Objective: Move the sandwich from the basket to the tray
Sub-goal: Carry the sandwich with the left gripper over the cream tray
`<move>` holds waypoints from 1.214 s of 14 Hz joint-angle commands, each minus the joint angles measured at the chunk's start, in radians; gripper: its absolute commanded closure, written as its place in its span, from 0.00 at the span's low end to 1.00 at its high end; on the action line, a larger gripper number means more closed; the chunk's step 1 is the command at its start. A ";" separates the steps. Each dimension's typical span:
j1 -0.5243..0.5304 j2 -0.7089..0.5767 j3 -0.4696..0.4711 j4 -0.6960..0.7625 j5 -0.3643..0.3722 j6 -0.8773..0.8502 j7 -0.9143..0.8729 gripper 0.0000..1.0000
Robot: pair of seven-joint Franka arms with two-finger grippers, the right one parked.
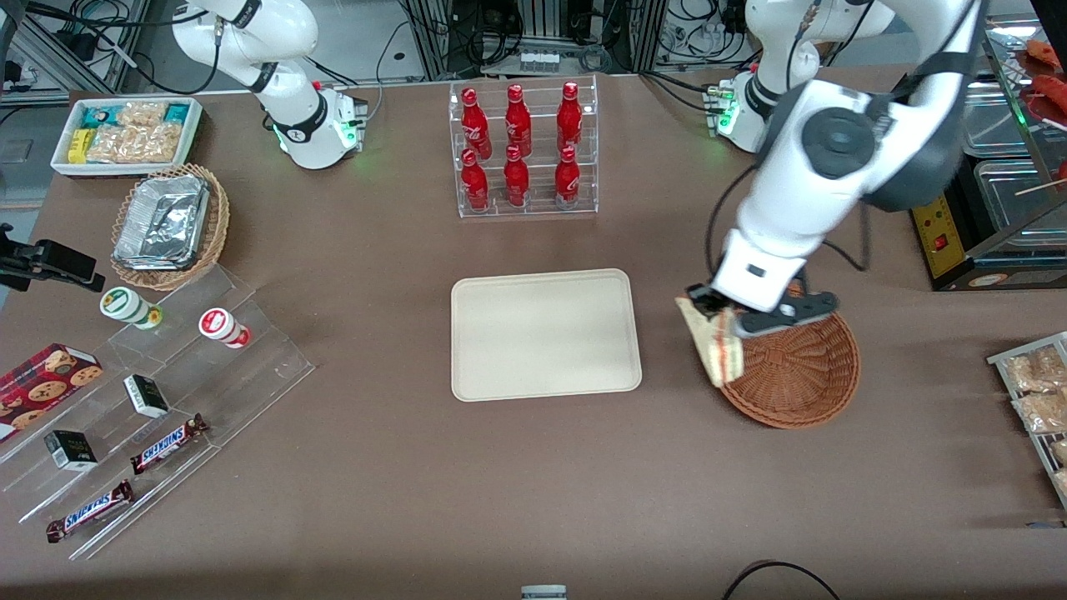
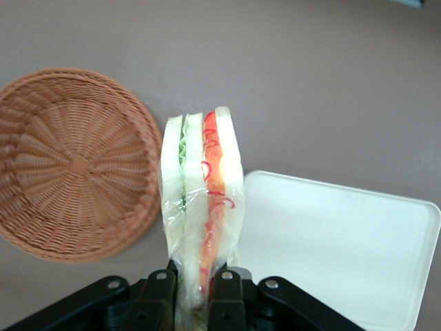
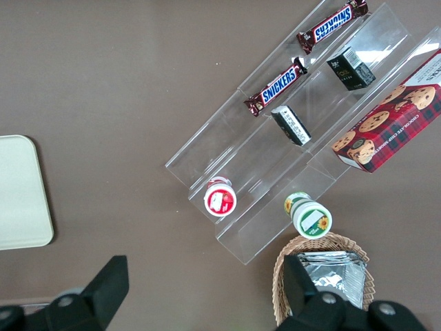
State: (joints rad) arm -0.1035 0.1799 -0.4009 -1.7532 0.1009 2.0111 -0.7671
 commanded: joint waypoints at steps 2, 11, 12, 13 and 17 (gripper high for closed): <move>-0.152 0.174 -0.026 0.130 0.109 -0.008 -0.161 1.00; -0.329 0.390 -0.019 0.129 0.259 0.216 -0.318 1.00; -0.350 0.417 -0.018 0.129 0.295 0.228 -0.355 1.00; -0.363 0.440 -0.018 0.127 0.321 0.233 -0.357 1.00; -0.377 0.483 -0.018 0.109 0.352 0.288 -0.368 1.00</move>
State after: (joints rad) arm -0.4600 0.6454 -0.4302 -1.6546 0.4253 2.2717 -1.1042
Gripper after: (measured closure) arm 0.824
